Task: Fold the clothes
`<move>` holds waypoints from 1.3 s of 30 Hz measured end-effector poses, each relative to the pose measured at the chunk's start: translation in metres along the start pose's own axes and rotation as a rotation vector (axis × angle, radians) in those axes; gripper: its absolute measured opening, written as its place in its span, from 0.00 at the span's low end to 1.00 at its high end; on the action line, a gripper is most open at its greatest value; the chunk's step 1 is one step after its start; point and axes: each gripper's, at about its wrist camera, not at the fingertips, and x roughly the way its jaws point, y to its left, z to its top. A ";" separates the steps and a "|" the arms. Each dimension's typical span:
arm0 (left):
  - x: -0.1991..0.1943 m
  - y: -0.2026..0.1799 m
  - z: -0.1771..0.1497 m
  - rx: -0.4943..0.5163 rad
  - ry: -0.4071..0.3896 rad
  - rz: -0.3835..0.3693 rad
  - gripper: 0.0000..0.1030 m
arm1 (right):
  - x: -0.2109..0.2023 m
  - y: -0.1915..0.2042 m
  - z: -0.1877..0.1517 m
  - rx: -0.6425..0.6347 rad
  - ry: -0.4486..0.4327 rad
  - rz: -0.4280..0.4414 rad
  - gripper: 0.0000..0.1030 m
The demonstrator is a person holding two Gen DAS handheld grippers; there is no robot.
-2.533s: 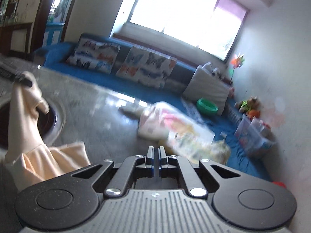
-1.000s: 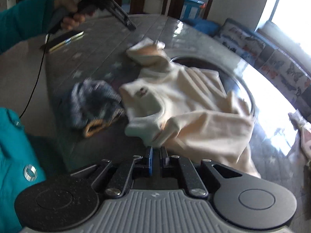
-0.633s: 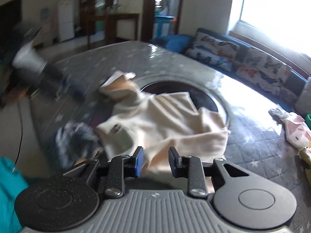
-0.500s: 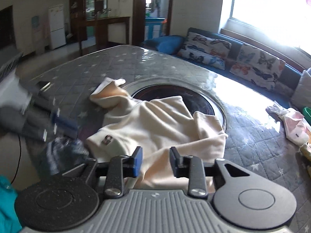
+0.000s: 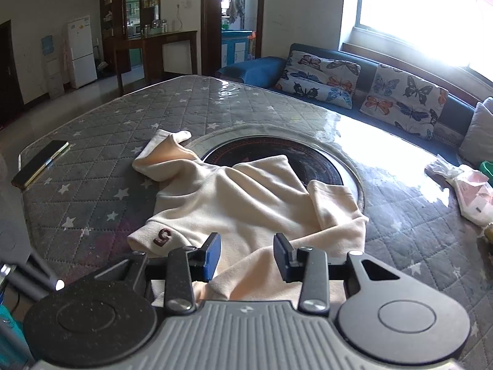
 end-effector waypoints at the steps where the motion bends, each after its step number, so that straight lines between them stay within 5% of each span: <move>1: -0.005 -0.002 0.005 0.032 -0.032 0.034 0.30 | 0.000 -0.002 0.001 0.007 0.001 -0.011 0.37; 6: -0.022 0.024 0.033 0.082 -0.165 0.274 0.41 | 0.006 -0.019 0.004 0.063 0.002 -0.064 0.37; 8: -0.014 0.037 0.040 0.084 -0.156 0.375 0.43 | 0.012 -0.030 0.006 0.092 0.004 -0.091 0.37; 12: 0.010 0.060 0.041 0.063 -0.093 0.434 0.44 | 0.031 -0.055 0.013 0.167 0.016 -0.149 0.37; 15: 0.019 0.071 0.034 0.035 -0.069 0.416 0.40 | 0.047 -0.076 0.016 0.231 0.030 -0.176 0.37; 19: 0.012 0.072 0.027 0.020 -0.069 0.370 0.19 | 0.064 -0.098 0.019 0.310 0.047 -0.177 0.37; 24: 0.007 0.063 0.021 0.034 -0.039 0.322 0.16 | 0.089 -0.124 0.024 0.402 0.091 -0.167 0.37; 31: -0.004 0.060 0.021 0.044 -0.021 0.308 0.26 | 0.109 -0.132 0.017 0.438 0.152 -0.140 0.34; 35: -0.021 0.063 0.036 0.046 -0.063 0.336 0.45 | 0.109 -0.123 0.018 0.389 0.166 -0.130 0.14; 39: -0.032 0.077 0.057 0.027 -0.111 0.417 0.48 | 0.103 -0.115 0.017 0.346 0.155 -0.155 0.06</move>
